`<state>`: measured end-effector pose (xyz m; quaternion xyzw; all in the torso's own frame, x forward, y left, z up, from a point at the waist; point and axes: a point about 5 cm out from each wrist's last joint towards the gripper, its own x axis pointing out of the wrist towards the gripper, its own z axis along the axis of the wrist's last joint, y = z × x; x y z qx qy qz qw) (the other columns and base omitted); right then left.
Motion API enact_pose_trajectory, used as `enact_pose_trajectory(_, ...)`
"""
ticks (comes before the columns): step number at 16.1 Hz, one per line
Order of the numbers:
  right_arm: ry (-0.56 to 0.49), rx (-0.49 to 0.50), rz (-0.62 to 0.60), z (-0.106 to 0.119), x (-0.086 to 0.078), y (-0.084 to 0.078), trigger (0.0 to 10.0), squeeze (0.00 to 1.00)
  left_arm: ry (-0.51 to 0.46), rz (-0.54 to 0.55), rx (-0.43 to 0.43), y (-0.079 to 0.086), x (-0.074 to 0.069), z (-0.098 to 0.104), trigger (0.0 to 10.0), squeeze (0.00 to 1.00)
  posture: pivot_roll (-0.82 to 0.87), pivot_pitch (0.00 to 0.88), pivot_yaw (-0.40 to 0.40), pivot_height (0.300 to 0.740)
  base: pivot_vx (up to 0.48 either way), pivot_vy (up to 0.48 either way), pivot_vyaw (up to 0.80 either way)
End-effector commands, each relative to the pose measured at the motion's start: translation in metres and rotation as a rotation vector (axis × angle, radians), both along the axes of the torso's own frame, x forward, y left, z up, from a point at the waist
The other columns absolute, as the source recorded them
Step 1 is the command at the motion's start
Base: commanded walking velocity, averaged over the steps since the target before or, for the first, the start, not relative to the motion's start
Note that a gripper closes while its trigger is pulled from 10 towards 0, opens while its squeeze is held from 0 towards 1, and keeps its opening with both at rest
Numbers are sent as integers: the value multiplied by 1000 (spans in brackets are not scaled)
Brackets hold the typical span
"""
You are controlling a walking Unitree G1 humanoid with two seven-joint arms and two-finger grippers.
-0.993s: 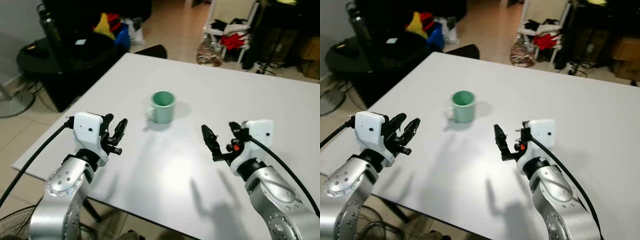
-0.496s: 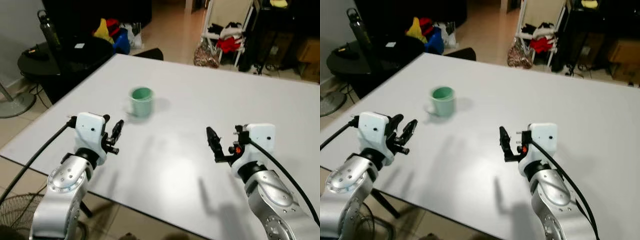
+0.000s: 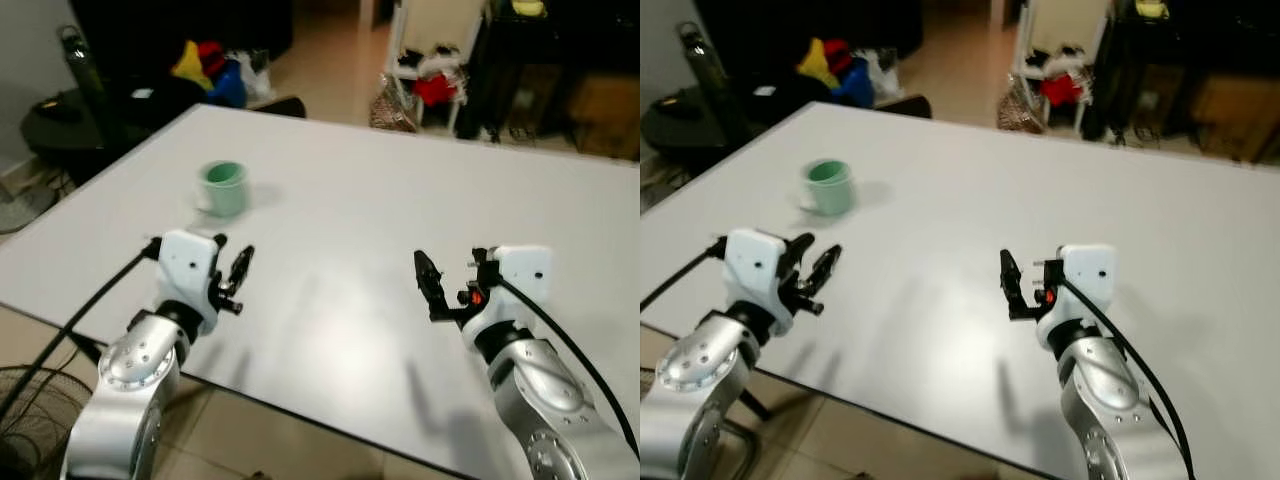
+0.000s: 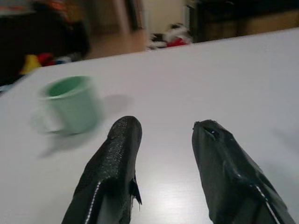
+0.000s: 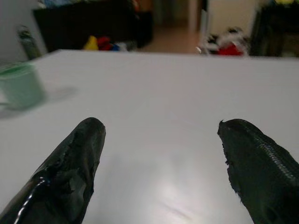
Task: Setting the table
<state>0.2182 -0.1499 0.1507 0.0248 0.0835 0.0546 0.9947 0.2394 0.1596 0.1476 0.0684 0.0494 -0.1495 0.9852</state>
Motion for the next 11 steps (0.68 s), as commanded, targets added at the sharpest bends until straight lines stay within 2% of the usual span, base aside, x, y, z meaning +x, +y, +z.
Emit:
enact_pose_trajectory(1,-20,-4,15,3,2,1,10000,35,-25,-2,5,1,2,5,10000,16,77,0,81,740,0,-356,0)
enact_pose_trajectory(2,-21,-15,31,3,2,2,10000,443,-26,-1,2,1,2,5,10000,20,76,0,81,740,0,-349,0)
enact_pose_trajectory(3,-30,-25,51,4,1,4,10000,1000,-14,7,-32,2,1,4,10000,349,77,0,80,740,0,0,800)
enact_pose_trajectory(4,-47,-33,49,5,2,4,10000,1000,-6,13,-50,2,1,4,10000,1000,79,0,78,740,0,0,800)
enact_pose_trajectory(8,-60,6,-3,6,5,-4,10000,1000,-10,64,-44,8,4,3,10000,1000,87,0,75,740,0,0,800)
enact_pose_trajectory(9,-49,47,-20,6,5,-6,10000,1000,-27,75,-70,9,5,6,10000,1000,89,0,74,740,0,0,800)
enact_pose_trajectory(11,-57,99,-14,8,5,-4,10000,1000,-24,107,-45,10,5,5,10000,1000,91,0,73,740,0,0,538)
